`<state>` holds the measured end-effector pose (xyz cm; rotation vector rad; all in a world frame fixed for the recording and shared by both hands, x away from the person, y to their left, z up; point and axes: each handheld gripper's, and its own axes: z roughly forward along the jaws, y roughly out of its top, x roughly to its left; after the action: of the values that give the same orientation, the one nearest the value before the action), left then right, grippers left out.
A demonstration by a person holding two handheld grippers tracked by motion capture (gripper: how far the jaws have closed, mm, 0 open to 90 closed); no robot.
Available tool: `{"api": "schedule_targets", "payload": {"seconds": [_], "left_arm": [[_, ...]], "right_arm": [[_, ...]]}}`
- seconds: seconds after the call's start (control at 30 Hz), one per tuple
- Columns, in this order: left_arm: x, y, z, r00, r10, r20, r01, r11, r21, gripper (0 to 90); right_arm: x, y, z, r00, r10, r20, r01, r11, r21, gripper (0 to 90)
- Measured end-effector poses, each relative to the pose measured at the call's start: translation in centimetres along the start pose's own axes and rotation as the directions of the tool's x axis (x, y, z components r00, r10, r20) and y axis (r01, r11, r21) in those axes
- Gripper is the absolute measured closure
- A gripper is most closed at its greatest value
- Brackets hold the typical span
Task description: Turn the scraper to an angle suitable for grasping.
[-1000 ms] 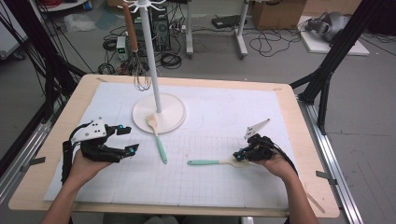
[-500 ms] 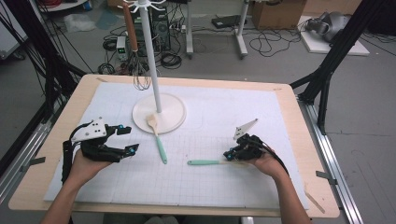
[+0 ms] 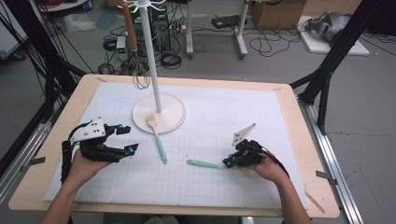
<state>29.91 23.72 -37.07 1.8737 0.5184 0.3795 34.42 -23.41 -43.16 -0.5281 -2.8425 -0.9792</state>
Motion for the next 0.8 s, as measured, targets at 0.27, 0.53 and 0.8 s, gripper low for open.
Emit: {"api": "schedule_targets", "payload": {"seconds": [0.27,0.53,0.8], "left_arm": [[0.1,-0.1,0.0,1.0000,-0.001,-0.002,0.001,1.0000,0.003,29.6],[0.2,-0.2,-0.1,1.0000,-0.005,-0.006,0.005,1.0000,0.005,29.5],[0.5,-0.4,-0.4,0.9998,-0.013,-0.013,0.013,0.9999,0.010,29.3]], "right_arm": [[0.8,-0.3,0.3,0.9999,0.012,-0.004,-0.012,1.000,-0.023,89.2],[1.1,-0.3,0.3,0.9998,0.020,0.001,-0.020,0.999,-0.025,88.9],[1.1,-0.3,0.0,0.9991,0.041,0.008,-0.040,0.998,-0.049,83.3]]}}
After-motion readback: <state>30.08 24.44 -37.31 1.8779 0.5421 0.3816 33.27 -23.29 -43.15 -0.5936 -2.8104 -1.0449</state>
